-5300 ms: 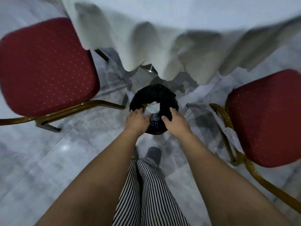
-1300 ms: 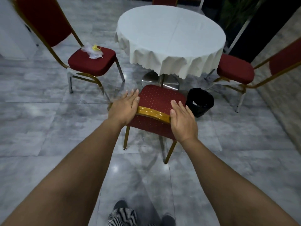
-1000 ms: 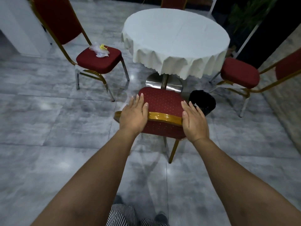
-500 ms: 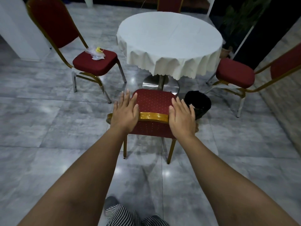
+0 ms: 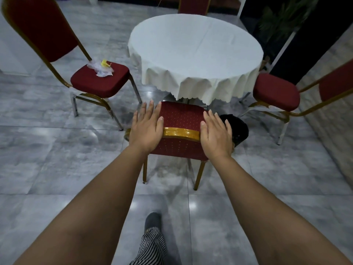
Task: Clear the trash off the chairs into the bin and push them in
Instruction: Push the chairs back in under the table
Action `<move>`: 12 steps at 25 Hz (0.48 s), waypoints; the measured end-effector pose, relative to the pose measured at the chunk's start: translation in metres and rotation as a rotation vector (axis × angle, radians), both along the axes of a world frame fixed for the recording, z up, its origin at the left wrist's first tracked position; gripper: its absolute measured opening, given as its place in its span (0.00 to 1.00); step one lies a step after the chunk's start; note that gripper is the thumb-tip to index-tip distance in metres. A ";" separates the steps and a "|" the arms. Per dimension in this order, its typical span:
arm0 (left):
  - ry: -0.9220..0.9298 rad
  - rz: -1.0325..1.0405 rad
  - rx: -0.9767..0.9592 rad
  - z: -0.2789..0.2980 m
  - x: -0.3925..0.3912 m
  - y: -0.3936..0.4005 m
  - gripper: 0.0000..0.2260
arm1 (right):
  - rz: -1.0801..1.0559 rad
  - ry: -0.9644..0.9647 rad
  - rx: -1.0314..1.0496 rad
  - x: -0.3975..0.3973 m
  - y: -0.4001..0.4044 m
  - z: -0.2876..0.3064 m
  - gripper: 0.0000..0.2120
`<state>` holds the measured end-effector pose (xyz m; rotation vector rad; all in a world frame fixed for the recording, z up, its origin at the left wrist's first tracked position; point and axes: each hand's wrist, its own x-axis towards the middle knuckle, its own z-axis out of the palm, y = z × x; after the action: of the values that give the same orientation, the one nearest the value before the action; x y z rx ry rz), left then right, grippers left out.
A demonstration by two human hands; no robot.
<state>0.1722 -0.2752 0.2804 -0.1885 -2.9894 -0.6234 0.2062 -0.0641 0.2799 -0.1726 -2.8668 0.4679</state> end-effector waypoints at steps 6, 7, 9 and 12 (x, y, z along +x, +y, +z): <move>-0.052 -0.051 -0.004 0.006 -0.088 0.001 0.24 | -0.036 -0.030 0.007 -0.084 -0.001 0.003 0.31; -0.048 -0.057 -0.010 0.006 -0.097 0.000 0.24 | -0.040 -0.029 0.011 -0.092 -0.001 0.003 0.31; -0.044 -0.078 -0.016 0.004 -0.118 -0.001 0.24 | -0.054 -0.034 0.014 -0.109 -0.002 0.004 0.31; -0.037 -0.091 -0.020 0.004 -0.139 -0.002 0.24 | -0.066 -0.033 0.015 -0.128 -0.004 0.005 0.31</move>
<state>0.0334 -0.2770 0.2840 -0.3189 -3.0378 -0.6128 0.0786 -0.0683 0.2850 -0.2740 -2.8854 0.4353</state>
